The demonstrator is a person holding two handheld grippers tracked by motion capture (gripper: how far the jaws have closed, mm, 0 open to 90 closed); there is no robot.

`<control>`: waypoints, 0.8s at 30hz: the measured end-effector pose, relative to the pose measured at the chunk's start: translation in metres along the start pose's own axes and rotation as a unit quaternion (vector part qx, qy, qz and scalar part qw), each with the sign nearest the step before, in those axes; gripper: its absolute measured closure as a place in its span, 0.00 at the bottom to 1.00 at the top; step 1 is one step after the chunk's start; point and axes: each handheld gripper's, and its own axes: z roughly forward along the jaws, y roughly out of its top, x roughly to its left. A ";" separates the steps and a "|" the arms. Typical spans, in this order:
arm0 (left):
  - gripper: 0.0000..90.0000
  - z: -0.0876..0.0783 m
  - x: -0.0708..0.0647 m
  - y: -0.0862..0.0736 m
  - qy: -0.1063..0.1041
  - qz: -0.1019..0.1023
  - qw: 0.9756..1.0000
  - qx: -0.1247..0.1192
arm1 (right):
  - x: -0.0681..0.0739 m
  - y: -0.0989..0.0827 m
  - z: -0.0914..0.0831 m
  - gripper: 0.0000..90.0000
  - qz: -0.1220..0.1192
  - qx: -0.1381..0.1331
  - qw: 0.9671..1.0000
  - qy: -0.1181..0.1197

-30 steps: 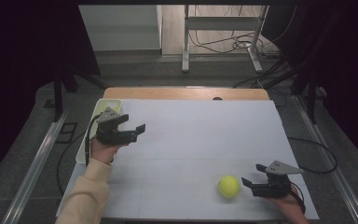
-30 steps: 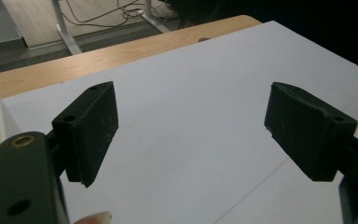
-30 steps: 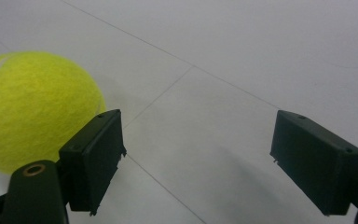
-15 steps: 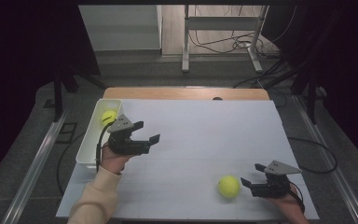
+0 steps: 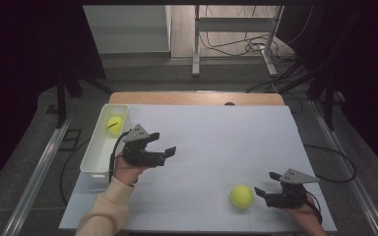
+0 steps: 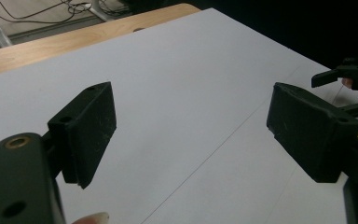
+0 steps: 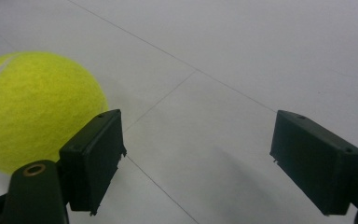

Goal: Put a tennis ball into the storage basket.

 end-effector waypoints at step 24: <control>0.19 0.020 -0.024 -0.010 -0.045 0.015 0.999 0.011 | 0.001 0.004 0.004 0.20 0.003 0.000 1.000 0.000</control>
